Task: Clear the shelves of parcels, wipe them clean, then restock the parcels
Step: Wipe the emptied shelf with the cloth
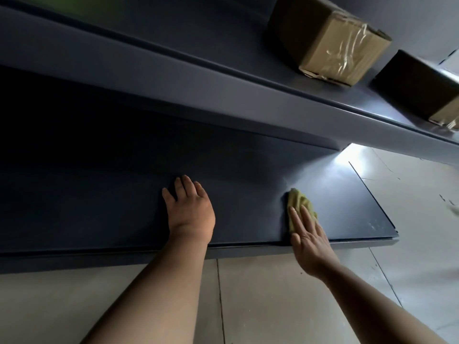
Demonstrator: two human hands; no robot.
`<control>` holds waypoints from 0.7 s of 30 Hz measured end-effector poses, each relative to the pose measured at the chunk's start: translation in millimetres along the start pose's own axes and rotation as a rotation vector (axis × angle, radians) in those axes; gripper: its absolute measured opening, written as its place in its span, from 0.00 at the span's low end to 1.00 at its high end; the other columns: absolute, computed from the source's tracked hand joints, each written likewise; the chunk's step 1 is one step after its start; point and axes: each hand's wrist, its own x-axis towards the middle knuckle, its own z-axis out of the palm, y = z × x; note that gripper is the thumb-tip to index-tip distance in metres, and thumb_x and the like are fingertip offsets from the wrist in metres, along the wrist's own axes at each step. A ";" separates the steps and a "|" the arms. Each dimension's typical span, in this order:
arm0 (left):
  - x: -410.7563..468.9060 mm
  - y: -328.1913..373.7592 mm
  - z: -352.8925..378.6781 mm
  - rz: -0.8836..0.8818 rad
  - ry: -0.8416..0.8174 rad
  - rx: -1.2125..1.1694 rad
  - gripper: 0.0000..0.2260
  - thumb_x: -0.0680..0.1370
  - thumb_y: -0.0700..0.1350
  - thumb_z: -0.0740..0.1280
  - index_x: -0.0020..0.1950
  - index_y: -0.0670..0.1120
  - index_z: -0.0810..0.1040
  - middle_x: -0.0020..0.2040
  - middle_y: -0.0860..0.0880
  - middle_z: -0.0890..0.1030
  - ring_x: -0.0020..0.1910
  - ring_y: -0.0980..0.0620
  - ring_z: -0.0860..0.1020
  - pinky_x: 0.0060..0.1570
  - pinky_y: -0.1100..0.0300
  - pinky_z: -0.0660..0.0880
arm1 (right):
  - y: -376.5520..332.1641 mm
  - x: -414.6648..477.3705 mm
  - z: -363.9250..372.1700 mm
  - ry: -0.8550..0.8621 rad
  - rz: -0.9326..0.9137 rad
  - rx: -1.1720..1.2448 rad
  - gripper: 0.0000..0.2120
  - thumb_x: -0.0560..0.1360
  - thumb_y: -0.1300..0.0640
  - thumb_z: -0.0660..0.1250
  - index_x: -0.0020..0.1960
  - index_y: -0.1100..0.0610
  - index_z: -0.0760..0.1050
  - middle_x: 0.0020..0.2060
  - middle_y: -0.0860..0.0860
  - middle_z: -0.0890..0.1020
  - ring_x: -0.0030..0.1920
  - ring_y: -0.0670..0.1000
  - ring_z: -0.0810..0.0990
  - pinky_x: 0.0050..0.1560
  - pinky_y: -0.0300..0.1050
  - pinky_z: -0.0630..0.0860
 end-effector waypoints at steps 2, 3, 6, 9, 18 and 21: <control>0.6 9.2 1.3 -0.007 0.007 0.007 0.27 0.80 0.42 0.54 0.78 0.40 0.48 0.77 0.37 0.47 0.76 0.37 0.48 0.72 0.37 0.50 | 0.7 15.3 -0.9 0.001 0.047 0.009 0.30 0.82 0.51 0.45 0.78 0.55 0.36 0.78 0.56 0.38 0.77 0.52 0.34 0.77 0.50 0.38; 1.8 12.4 1.7 -0.015 0.015 0.008 0.27 0.80 0.42 0.53 0.78 0.40 0.48 0.77 0.37 0.48 0.76 0.36 0.48 0.72 0.37 0.51 | -7.8 23.1 -1.8 0.017 0.020 0.023 0.30 0.81 0.51 0.46 0.79 0.55 0.37 0.78 0.56 0.39 0.77 0.53 0.35 0.76 0.51 0.38; 8.4 22.5 3.5 -0.012 0.057 0.016 0.27 0.81 0.43 0.53 0.78 0.41 0.48 0.78 0.39 0.48 0.76 0.37 0.48 0.73 0.39 0.50 | -38.7 43.6 -9.5 0.083 -0.216 0.078 0.34 0.76 0.49 0.45 0.79 0.53 0.39 0.78 0.54 0.38 0.77 0.52 0.33 0.76 0.54 0.36; 15.4 24.0 6.5 0.027 0.099 0.002 0.27 0.81 0.44 0.53 0.78 0.46 0.48 0.79 0.43 0.48 0.77 0.41 0.48 0.74 0.42 0.49 | -63.1 70.5 -22.1 0.101 -0.446 0.094 0.34 0.76 0.51 0.48 0.79 0.50 0.40 0.78 0.51 0.40 0.75 0.47 0.30 0.76 0.52 0.32; 30.7 38.5 10.8 -0.010 0.171 0.007 0.25 0.81 0.46 0.56 0.77 0.57 0.54 0.78 0.54 0.54 0.77 0.47 0.52 0.72 0.41 0.55 | 3.0 141.3 -20.2 0.154 -0.344 0.138 0.32 0.79 0.58 0.53 0.79 0.49 0.44 0.79 0.51 0.41 0.78 0.53 0.38 0.77 0.51 0.39; 37.0 41.8 9.2 -0.028 0.182 0.023 0.24 0.81 0.48 0.55 0.77 0.57 0.54 0.78 0.54 0.53 0.77 0.48 0.53 0.71 0.42 0.57 | 38.9 145.9 -16.1 0.121 -0.139 0.138 0.29 0.81 0.53 0.51 0.79 0.49 0.46 0.79 0.53 0.44 0.78 0.54 0.40 0.77 0.52 0.39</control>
